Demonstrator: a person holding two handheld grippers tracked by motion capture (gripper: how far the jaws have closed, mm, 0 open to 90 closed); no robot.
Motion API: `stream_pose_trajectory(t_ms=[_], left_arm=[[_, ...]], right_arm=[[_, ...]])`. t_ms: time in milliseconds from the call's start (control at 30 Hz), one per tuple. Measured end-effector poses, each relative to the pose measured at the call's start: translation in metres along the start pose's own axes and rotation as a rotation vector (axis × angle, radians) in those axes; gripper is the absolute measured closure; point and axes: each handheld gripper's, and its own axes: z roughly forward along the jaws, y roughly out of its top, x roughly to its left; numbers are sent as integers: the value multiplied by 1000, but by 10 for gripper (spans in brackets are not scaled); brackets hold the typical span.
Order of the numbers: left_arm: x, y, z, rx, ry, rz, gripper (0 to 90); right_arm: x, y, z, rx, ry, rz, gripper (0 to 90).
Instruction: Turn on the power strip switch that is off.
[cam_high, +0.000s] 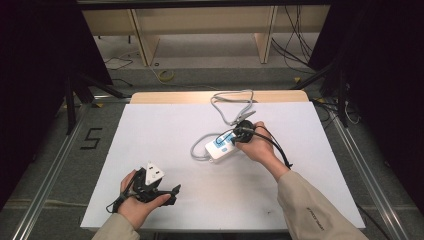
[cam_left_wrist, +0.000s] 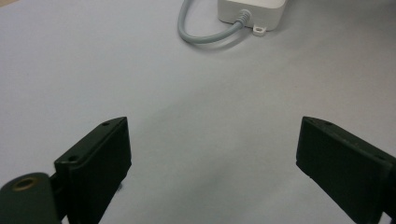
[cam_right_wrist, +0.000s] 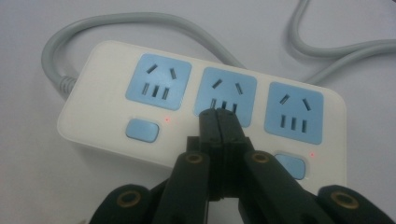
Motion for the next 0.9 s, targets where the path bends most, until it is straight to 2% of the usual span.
stream_pose_trajectory(t_ms=[433, 600, 900], left_arm=[[-1, 0, 0, -5, 0, 0, 98], [-1, 0, 0, -3, -1, -1, 98], [-2, 1, 0, -2, -1, 1, 99]], right_arm=[[-1, 3, 1, 31, 6, 9, 900], [-2, 3, 1, 34, 18, 27, 900], [-2, 6, 2, 55, 17, 23, 900]])
